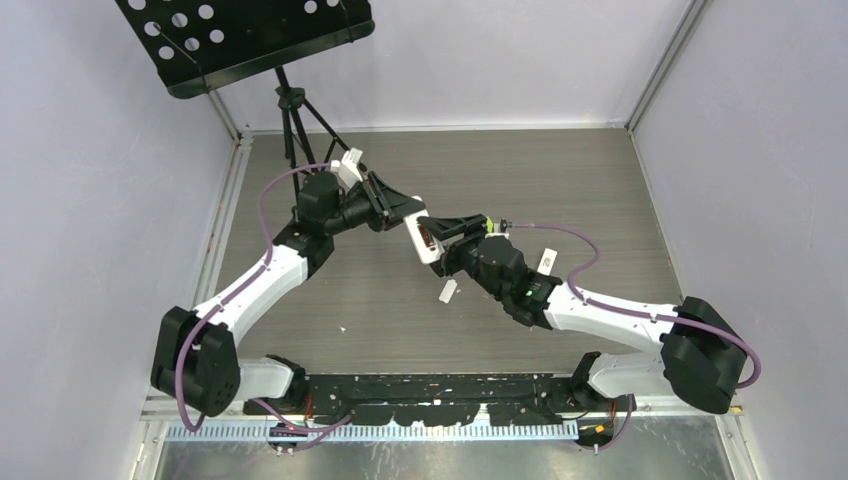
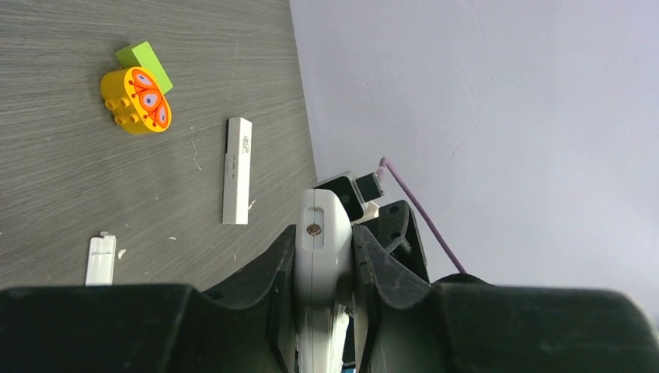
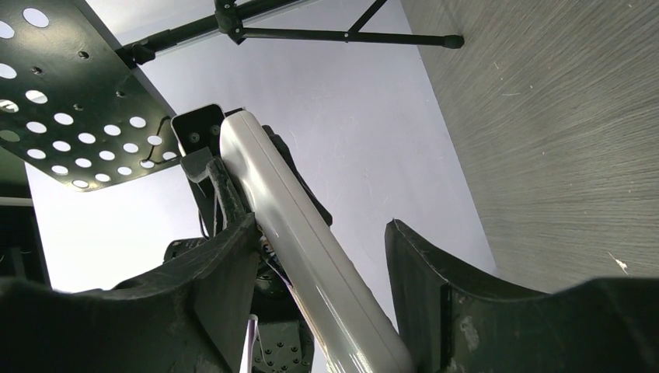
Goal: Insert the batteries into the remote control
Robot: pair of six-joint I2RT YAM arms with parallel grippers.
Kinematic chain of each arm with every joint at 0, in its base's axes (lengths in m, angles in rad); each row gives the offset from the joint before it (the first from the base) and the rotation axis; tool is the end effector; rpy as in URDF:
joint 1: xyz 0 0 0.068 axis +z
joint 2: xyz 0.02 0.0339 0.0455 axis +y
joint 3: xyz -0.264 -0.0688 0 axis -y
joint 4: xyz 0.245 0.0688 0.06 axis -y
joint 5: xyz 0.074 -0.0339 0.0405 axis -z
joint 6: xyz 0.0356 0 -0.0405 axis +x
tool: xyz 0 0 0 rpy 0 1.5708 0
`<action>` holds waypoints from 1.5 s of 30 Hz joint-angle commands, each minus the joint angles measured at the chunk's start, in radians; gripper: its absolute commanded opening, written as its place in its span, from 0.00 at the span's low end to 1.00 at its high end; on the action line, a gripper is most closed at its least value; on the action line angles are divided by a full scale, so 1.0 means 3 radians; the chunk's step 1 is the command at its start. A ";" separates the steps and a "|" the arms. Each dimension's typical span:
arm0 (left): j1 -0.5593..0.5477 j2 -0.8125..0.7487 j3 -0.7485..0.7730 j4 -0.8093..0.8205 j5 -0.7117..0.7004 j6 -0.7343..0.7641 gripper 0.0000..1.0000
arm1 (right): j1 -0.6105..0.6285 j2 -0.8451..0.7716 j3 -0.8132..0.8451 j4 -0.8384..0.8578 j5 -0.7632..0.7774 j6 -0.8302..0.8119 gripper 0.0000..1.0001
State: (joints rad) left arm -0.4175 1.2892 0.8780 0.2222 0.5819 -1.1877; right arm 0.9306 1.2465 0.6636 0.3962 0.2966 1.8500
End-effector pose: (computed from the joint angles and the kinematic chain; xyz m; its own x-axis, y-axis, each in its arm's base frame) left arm 0.2636 -0.1383 0.3047 -0.8361 -0.4768 -0.2714 0.1518 0.2743 -0.9496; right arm 0.1754 0.2180 0.2589 -0.5418 0.8116 0.2187 0.2707 -0.0778 0.9595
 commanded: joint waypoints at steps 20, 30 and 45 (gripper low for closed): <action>0.0143 0.0171 -0.0324 0.1633 0.0288 -0.1632 0.00 | -0.0009 0.0021 -0.0380 0.0525 0.0389 -0.0844 0.34; 0.0169 0.0248 -0.0427 0.1889 0.0338 -0.1688 0.00 | -0.0008 -0.0011 -0.0373 0.0935 0.0201 -0.1309 0.74; 0.0200 0.0159 -0.0199 0.0993 0.0493 -0.0523 0.00 | -0.0051 -0.0951 -0.0278 0.0072 0.0114 -0.2855 0.81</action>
State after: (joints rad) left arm -0.3634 1.3811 0.7444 0.6151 0.7036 -1.5021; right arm 0.9249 1.0027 0.5236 0.5079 0.3614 1.2118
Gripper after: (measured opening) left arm 0.265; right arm 0.804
